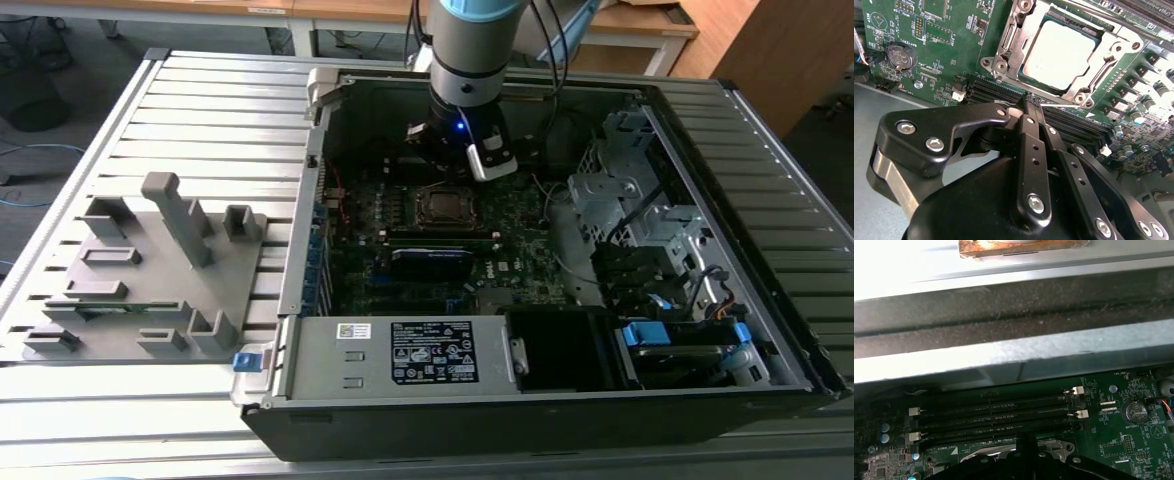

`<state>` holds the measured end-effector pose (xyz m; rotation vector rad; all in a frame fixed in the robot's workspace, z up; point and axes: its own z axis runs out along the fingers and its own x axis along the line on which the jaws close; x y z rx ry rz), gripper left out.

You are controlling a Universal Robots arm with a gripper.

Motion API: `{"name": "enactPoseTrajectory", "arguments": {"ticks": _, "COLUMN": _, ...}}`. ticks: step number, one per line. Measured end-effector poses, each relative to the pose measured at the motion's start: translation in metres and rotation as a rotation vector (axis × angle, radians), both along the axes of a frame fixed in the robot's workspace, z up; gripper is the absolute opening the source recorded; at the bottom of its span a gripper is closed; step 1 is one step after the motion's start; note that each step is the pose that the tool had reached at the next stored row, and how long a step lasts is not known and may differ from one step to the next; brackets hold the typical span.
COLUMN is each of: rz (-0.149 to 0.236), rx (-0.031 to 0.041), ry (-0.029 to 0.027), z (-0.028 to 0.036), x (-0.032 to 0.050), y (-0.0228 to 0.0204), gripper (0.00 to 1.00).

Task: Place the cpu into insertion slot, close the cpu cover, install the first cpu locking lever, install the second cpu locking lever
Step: 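Install the first cpu locking lever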

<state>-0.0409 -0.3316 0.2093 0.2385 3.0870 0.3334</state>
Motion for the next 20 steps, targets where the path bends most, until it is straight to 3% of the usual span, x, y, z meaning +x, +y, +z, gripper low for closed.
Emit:
{"name": "enactPoseTrajectory", "arguments": {"ticks": 12, "rz": -0.087, "rx": 0.0000, "ry": 0.0001, "z": -0.0021, "x": 0.0000, "y": 0.0010, "gripper": 0.11}}
{"name": "enactPoseTrajectory", "arguments": {"ticks": 20, "rz": -0.108, "rx": 0.0000, "ry": 0.0001, "z": -0.0024, "x": 0.0000, "y": 0.0071, "gripper": 0.11}}
